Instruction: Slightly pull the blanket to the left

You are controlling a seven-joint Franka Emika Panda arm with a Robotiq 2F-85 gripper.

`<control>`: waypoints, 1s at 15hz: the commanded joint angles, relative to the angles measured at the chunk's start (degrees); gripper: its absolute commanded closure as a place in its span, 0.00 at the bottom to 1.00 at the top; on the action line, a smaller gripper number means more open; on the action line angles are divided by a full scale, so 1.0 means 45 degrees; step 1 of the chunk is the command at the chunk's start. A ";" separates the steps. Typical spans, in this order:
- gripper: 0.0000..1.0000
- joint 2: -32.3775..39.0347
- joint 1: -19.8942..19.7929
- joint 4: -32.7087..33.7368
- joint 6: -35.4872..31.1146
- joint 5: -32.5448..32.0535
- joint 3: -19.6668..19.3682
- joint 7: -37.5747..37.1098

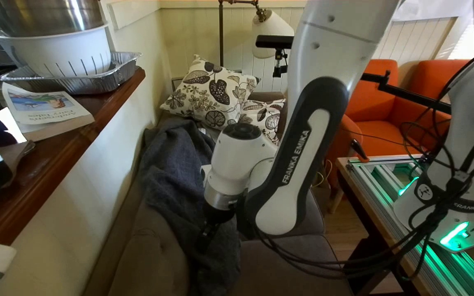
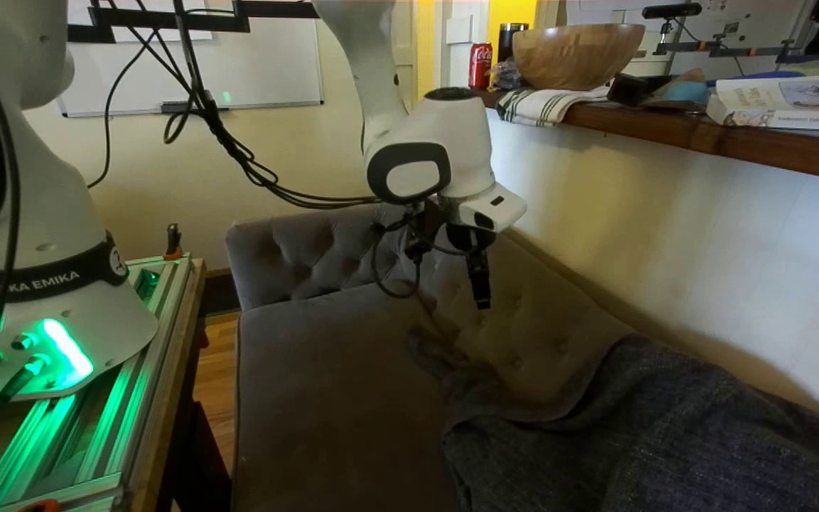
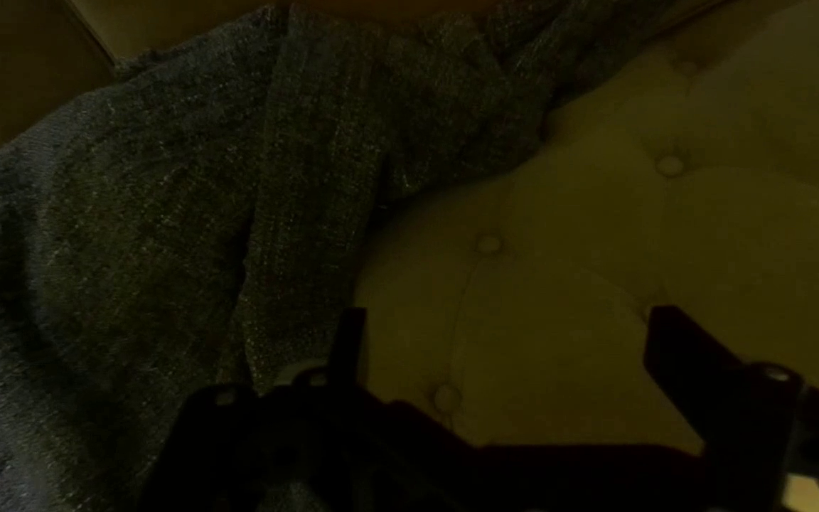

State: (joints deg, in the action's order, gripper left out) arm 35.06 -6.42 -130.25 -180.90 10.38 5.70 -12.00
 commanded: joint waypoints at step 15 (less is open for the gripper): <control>0.00 0.6382 -0.1427 0.6136 -0.1917 -0.0994 -0.0224 0.1988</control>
State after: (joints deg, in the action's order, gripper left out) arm 59.67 -13.14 -106.35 -185.88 6.83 6.65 -3.55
